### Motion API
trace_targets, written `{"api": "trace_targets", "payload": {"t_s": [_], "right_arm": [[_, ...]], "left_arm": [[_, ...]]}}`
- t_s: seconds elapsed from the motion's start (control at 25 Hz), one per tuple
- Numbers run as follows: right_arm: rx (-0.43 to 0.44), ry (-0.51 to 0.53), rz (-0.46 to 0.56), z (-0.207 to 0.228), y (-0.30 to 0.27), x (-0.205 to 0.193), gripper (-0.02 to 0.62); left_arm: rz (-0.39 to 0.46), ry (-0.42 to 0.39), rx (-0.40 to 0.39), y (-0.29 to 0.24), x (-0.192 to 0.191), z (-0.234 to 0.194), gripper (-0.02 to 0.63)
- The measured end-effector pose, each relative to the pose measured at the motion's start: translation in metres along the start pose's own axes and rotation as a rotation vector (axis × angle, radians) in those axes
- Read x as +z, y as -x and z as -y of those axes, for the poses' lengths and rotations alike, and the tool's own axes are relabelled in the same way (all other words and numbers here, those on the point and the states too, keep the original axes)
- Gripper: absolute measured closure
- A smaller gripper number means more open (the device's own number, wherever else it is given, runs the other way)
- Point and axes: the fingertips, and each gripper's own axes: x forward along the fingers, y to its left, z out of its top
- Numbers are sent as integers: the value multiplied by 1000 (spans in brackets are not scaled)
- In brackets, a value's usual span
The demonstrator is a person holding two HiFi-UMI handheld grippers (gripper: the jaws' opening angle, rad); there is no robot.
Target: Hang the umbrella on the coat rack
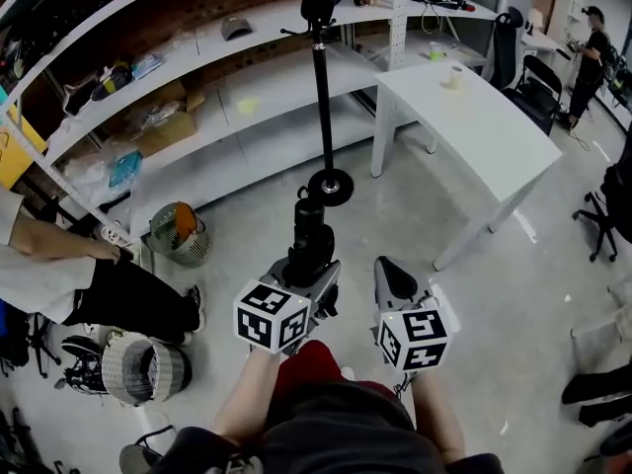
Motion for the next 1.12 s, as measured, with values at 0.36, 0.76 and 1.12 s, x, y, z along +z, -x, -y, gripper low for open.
{"api": "trace_targets", "payload": {"t_s": [0.36,0.76,1.12], "right_arm": [[-31,-27,-18,15,-32,2,577],[-28,-40,-57,38,-132,18,577],[-17,-34,-79,43,-253,52,577]], "left_arm": [[6,14,31,-15,12,-38,454],[0,56,27,-73,42,-125,454],[-2,87,25,-116,80,-229,454]]}}
